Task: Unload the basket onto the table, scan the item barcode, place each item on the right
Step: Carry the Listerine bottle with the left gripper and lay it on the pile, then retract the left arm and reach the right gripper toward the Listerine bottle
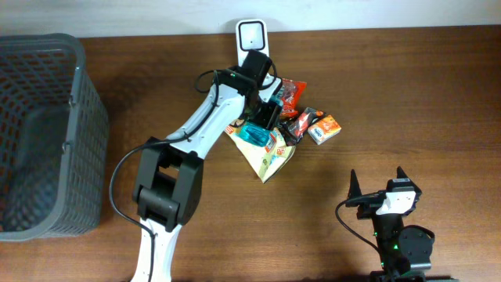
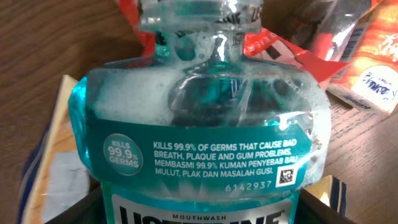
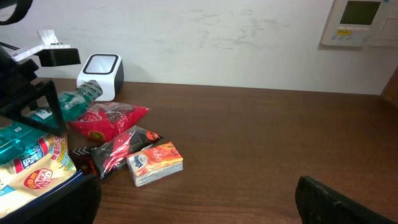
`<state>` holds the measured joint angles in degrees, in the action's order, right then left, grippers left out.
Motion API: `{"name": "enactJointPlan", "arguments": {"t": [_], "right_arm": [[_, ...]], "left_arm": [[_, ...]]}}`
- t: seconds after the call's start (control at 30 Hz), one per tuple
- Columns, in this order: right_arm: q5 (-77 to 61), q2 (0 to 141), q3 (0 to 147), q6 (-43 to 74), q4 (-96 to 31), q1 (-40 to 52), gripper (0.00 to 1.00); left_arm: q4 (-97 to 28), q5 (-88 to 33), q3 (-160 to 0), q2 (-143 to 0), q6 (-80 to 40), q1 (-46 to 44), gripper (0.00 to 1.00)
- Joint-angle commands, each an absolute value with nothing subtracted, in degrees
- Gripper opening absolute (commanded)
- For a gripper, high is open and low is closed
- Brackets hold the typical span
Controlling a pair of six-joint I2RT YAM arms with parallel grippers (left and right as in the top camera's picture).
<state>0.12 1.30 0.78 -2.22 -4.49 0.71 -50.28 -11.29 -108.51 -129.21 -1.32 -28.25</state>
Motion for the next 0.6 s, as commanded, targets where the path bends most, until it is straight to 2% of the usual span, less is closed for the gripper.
{"name": "enactJointPlan", "arguments": {"t": [0.0,0.07,0.23,0.33,0.5,0.57], "right_arm": [[0.6,1.0,0.3,-2.6,-4.7,0.4,0.98],[0.6,1.0,0.3,-2.6,-4.7,0.4,0.98],[0.6,1.0,0.3,-2.6,-4.7,0.4,0.98],[0.6,1.0,0.3,-2.6,-4.7,0.4,0.98],[0.6,1.0,0.3,-2.6,-4.7,0.4,0.98],[0.6,1.0,0.3,-2.6,-4.7,0.4,0.98]], "left_arm": [[-50.0,-11.5,-110.1,-127.1,-2.0,-29.3,0.89],[-50.5,-11.5,-113.5,-126.8,-2.0,-28.8,0.99],[-58.6,-11.3,-129.6,-122.5,-2.0,-25.2,0.99],[-67.7,-3.9,-137.4,-116.6,-2.0,-21.2,0.99],[-76.2,-1.7,-139.1,-104.5,-2.0,-14.3,0.99],[-77.8,3.8,-139.1,-101.0,-10.3,-9.8,0.99]]}}
